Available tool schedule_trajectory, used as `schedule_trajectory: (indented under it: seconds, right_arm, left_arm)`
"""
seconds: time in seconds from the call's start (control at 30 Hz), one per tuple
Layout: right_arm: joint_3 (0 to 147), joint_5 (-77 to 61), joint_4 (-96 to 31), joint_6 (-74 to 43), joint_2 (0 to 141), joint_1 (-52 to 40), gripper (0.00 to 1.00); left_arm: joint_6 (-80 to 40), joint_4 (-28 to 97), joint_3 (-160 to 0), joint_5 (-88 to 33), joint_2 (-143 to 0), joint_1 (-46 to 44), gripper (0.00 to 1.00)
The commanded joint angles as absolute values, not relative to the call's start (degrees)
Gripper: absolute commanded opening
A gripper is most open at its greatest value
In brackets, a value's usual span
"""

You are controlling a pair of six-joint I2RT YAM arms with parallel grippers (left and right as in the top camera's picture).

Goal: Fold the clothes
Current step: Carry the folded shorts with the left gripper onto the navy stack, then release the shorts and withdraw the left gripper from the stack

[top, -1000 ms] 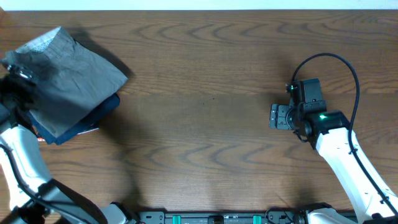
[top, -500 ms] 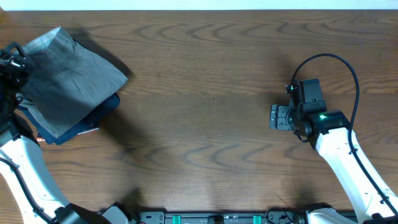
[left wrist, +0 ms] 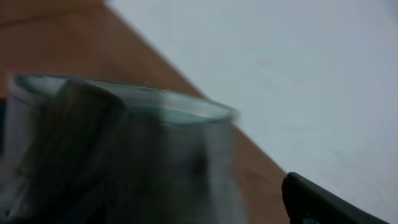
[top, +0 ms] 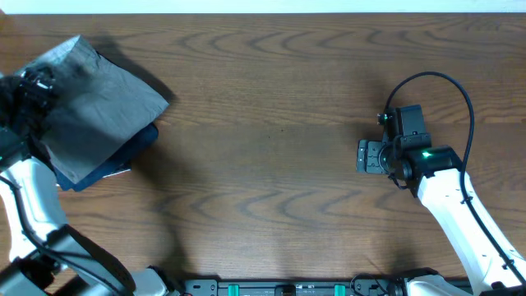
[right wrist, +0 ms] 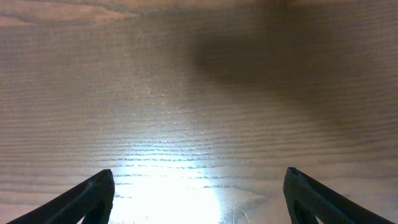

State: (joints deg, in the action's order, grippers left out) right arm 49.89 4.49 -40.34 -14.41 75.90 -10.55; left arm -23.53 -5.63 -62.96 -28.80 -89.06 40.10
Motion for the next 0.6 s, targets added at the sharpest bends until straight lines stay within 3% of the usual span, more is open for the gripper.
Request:
schedule_trajectory:
  seconds: [0.0, 0.17, 0.27, 0.57]
  right_arm:
    - [50.6, 4.5, -40.5, -14.1, 75.3, -10.1, 0.85]
    - [50.6, 4.4, -40.8, -14.1, 75.3, -10.1, 0.85]
    - [50.6, 4.4, -41.3, -14.1, 75.3, -10.1, 0.85]
    - [50.6, 4.4, -42.2, -14.1, 75.3, -10.1, 0.86]
  left_arm:
    - [-22.3, -4.2, -63.8, -19.3, -91.5, 42.8, 0.87]
    - [-22.6, -0.6, -63.8, -18.5, -98.0, 44.3, 0.88]
    - [-22.9, -1.0, -63.8, -21.7, -101.1, 44.3, 1.0]
    - [-23.0, -8.2, -64.4, -32.8, -99.2, 44.3, 0.98]
